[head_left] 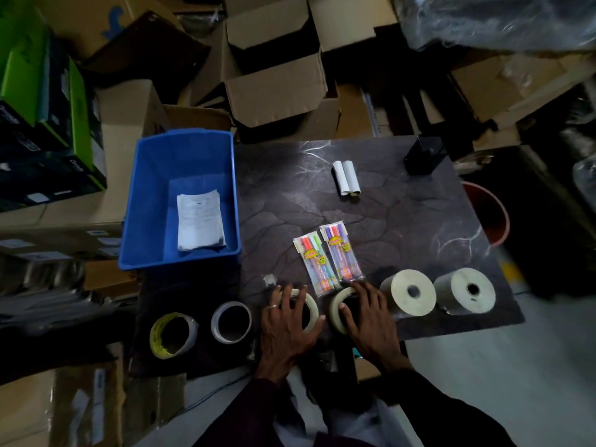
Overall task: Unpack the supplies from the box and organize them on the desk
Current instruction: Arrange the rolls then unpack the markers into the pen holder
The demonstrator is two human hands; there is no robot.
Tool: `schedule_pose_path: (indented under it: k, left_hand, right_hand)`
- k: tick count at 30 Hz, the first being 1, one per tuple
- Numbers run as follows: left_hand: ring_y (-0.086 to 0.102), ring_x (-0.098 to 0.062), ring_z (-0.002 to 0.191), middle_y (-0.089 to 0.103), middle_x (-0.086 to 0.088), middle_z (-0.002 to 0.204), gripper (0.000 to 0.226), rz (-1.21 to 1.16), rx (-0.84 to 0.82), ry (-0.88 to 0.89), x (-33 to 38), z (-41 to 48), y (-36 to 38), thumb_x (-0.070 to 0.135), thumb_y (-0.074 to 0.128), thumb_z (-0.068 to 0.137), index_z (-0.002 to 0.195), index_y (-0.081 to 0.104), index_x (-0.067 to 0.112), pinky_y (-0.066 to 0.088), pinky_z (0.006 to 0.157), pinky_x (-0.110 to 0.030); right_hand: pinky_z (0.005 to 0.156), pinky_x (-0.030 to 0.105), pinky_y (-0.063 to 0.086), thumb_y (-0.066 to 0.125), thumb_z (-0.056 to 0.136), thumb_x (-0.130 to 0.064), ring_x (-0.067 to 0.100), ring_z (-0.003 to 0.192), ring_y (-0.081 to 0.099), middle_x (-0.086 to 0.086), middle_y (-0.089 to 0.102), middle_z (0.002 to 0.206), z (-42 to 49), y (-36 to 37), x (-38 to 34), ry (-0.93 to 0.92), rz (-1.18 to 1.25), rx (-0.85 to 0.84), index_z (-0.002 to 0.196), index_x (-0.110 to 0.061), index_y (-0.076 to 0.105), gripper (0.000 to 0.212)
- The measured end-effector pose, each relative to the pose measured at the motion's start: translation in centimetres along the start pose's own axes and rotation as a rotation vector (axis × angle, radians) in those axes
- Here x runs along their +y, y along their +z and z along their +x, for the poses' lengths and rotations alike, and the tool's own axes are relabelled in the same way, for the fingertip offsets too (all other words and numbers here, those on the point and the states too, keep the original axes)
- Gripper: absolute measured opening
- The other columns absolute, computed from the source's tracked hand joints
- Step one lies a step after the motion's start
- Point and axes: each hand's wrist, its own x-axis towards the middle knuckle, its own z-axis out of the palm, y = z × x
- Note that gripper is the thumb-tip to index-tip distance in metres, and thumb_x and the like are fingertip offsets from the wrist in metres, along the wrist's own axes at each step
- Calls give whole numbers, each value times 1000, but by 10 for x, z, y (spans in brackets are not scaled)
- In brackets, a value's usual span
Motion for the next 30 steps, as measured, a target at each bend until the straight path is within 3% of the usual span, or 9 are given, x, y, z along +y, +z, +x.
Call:
schedule_pose_path:
  k: [3, 12, 30]
  left_hand:
    - [51, -36, 127, 55, -9, 138, 70, 0, -9, -9, 0, 1, -1, 68, 56, 77, 134, 57, 27, 50, 86, -43]
    - [55, -38, 119, 57, -11, 135, 67, 15, -21, 4, 1, 3, -2, 66, 57, 76, 130, 60, 25, 53, 81, -44]
    - [45, -30, 130, 52, -3, 141, 75, -46, 99, 45, 4, 23, -48, 70, 53, 77, 142, 47, 33, 48, 97, -41]
  right_hand:
    - [112, 40, 37, 44, 92, -63, 22, 137, 40, -4, 44, 149, -4, 3, -7, 54, -29, 9, 144, -28, 42, 63]
    - [97, 46, 48, 50, 84, -68, 23, 126, 48, -7, 50, 141, -2, 8, -35, 279, -11, 74, 133, -35, 47, 60]
    - [90, 46, 52, 56, 75, -73, 28, 121, 50, -2, 49, 136, -1, -2, -45, 334, -20, 53, 133, -41, 46, 68]
